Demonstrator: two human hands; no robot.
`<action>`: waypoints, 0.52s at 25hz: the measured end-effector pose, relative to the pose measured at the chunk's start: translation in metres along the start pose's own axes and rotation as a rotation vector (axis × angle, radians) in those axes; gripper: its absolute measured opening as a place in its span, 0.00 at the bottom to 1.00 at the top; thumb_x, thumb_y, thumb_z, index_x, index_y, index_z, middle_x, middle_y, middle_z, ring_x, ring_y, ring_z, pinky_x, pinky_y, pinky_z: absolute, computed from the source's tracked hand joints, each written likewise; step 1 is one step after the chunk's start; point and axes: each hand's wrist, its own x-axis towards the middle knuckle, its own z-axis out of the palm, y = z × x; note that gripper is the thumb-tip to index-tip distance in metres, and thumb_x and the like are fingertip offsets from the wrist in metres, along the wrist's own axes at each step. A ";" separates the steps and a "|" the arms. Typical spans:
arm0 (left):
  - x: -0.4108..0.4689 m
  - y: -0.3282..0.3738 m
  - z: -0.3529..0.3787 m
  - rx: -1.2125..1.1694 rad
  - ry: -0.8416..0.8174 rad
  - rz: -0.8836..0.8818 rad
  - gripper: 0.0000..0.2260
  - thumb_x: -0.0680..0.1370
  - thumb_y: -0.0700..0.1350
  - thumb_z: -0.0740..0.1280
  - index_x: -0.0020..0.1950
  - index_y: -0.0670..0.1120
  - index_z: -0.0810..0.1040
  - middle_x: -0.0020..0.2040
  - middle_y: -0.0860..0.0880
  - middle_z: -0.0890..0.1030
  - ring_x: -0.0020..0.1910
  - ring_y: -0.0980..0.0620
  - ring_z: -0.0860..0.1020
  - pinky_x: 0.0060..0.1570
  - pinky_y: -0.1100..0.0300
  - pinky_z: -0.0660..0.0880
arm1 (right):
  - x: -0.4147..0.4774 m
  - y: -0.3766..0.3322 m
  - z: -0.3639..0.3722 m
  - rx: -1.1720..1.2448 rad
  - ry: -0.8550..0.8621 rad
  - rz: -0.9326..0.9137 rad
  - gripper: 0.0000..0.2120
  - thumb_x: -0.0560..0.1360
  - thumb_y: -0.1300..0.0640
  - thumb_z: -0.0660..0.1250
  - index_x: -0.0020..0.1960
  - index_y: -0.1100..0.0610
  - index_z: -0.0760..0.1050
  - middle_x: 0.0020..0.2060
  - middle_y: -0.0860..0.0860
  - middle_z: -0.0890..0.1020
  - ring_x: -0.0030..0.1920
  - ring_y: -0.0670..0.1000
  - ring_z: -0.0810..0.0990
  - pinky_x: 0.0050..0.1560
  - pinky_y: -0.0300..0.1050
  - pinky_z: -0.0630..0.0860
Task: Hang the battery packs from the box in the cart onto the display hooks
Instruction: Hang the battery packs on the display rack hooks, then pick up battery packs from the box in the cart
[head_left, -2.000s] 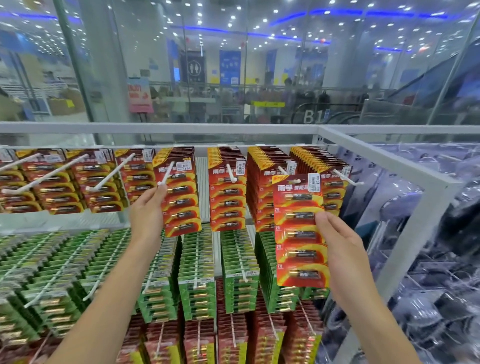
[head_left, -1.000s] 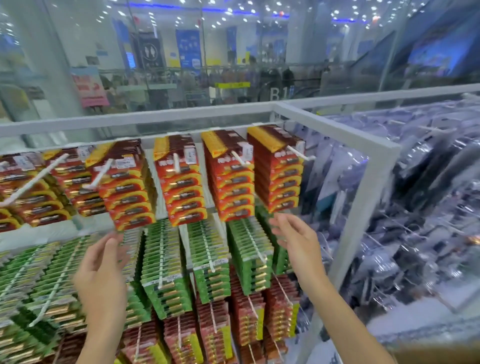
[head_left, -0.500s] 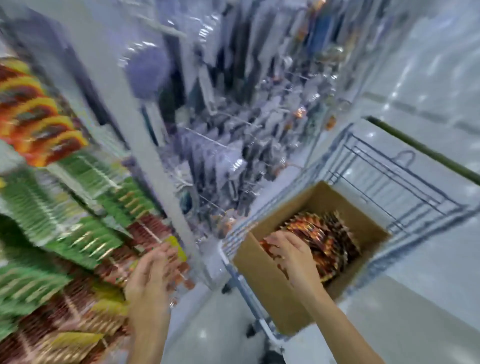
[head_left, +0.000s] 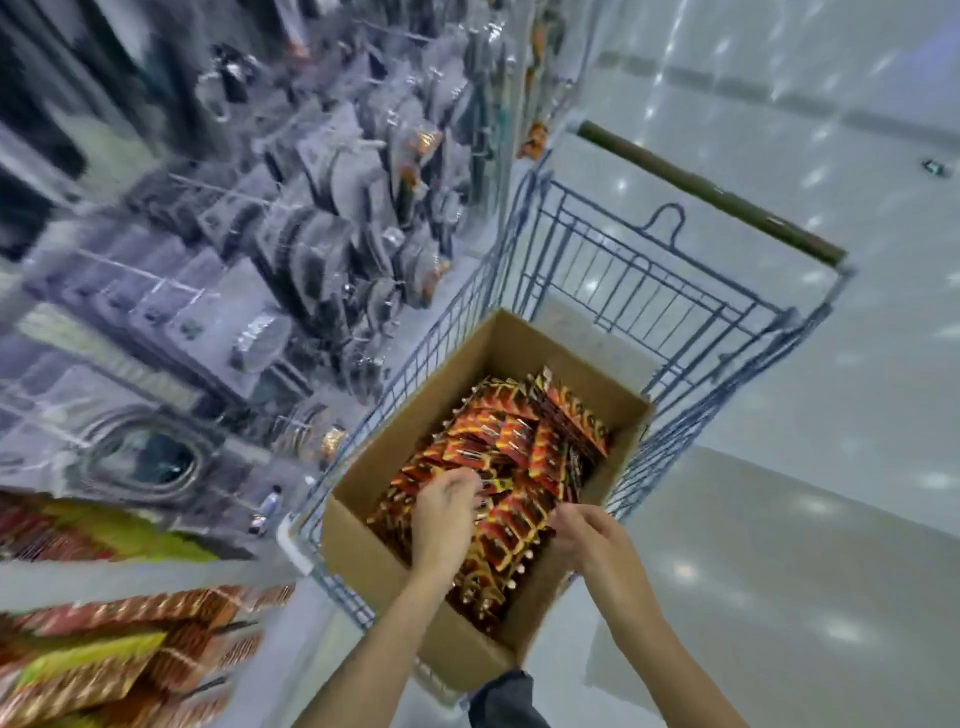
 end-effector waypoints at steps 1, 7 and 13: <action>0.023 0.005 0.020 0.029 0.003 -0.047 0.06 0.81 0.50 0.69 0.47 0.51 0.84 0.47 0.50 0.87 0.47 0.50 0.85 0.58 0.48 0.81 | 0.008 0.002 -0.005 0.016 0.007 0.027 0.12 0.81 0.45 0.66 0.56 0.52 0.81 0.51 0.48 0.85 0.51 0.48 0.83 0.54 0.47 0.75; 0.148 -0.005 0.104 0.183 0.121 -0.336 0.28 0.77 0.61 0.72 0.60 0.36 0.82 0.60 0.37 0.84 0.58 0.36 0.82 0.63 0.44 0.79 | 0.032 0.009 -0.020 0.066 0.019 0.135 0.09 0.81 0.48 0.67 0.52 0.51 0.82 0.49 0.49 0.86 0.49 0.48 0.85 0.51 0.43 0.76; 0.172 -0.012 0.121 0.309 0.179 -0.277 0.11 0.78 0.48 0.76 0.50 0.41 0.81 0.55 0.43 0.85 0.53 0.40 0.84 0.59 0.44 0.81 | 0.040 -0.004 -0.024 0.150 0.015 0.203 0.07 0.83 0.50 0.65 0.55 0.50 0.81 0.52 0.48 0.85 0.53 0.48 0.84 0.52 0.40 0.77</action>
